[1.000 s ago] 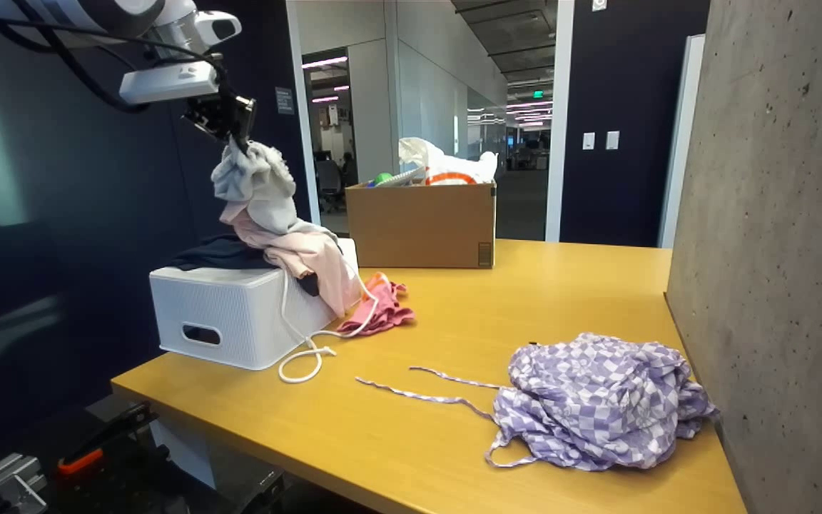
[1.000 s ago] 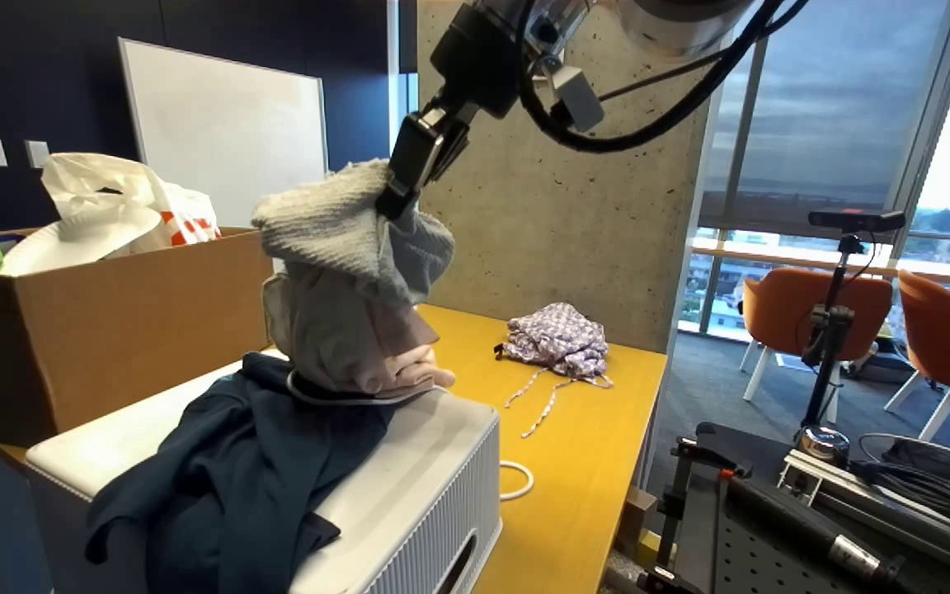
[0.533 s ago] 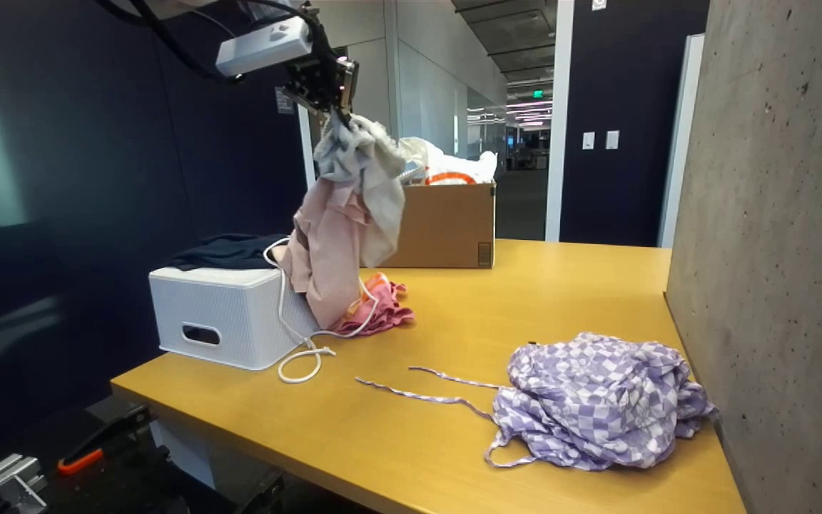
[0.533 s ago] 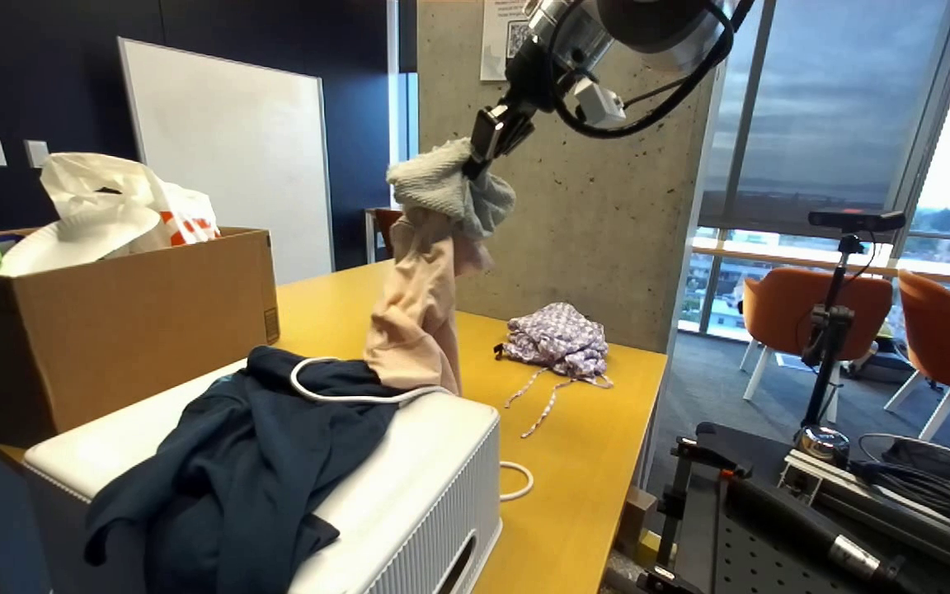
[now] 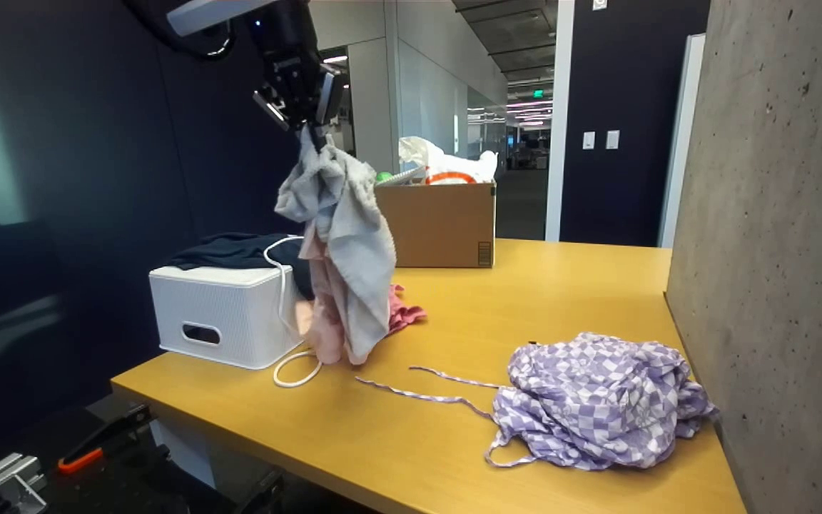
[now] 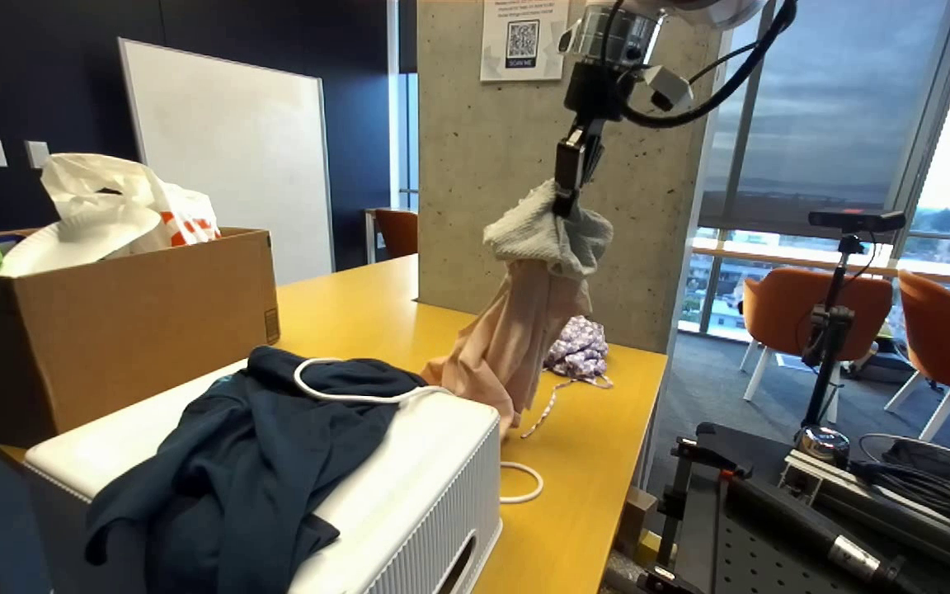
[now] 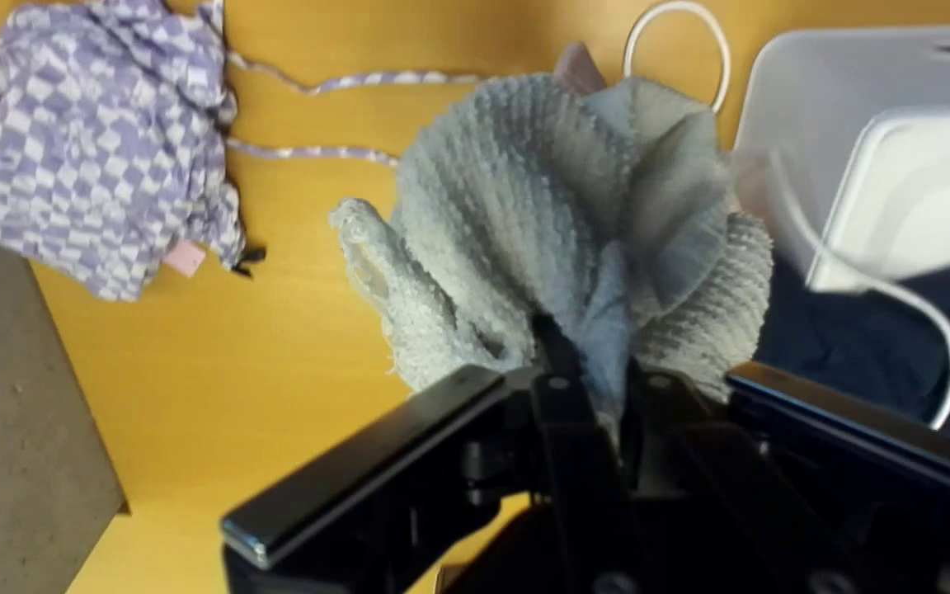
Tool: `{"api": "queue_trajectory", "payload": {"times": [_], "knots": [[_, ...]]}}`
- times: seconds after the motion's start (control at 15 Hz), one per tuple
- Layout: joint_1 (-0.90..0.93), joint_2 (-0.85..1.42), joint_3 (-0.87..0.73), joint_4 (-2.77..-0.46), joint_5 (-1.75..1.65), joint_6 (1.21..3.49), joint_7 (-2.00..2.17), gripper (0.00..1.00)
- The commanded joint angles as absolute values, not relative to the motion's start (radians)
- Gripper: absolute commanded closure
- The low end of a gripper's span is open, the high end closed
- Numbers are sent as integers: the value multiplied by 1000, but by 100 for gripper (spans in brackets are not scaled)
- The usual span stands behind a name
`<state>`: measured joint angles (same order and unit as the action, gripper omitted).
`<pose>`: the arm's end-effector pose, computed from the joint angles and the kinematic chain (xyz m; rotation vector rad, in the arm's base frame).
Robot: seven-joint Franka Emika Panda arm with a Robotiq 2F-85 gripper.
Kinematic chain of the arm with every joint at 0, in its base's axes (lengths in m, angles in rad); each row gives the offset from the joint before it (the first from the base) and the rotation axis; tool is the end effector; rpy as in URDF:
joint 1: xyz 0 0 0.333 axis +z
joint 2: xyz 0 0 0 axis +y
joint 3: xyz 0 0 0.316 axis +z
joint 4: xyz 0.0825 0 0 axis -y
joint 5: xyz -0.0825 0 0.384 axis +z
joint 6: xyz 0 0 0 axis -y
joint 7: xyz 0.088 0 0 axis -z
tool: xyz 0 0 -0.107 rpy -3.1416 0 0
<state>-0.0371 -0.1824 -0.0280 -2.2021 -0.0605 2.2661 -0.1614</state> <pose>0.5158 -0.0357 0.4841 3.0400 0.1966 0.3668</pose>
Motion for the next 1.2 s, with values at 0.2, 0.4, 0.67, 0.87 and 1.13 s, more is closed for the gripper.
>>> {"api": "queue_trajectory", "payload": {"times": [0.2, 0.4, 0.67, 0.87, 1.13], "knots": [[-71, 52, -69, -2006, -107, 2207, -154, 98], [-120, 163, -118, -1888, -119, 2334, -107, 98], [-192, 294, -178, -1690, -115, 2468, -134, 98], [-245, 405, -217, -1511, -102, 2553, -133, 66], [-293, 614, -264, -1287, -130, 2717, -61, 43]]}}
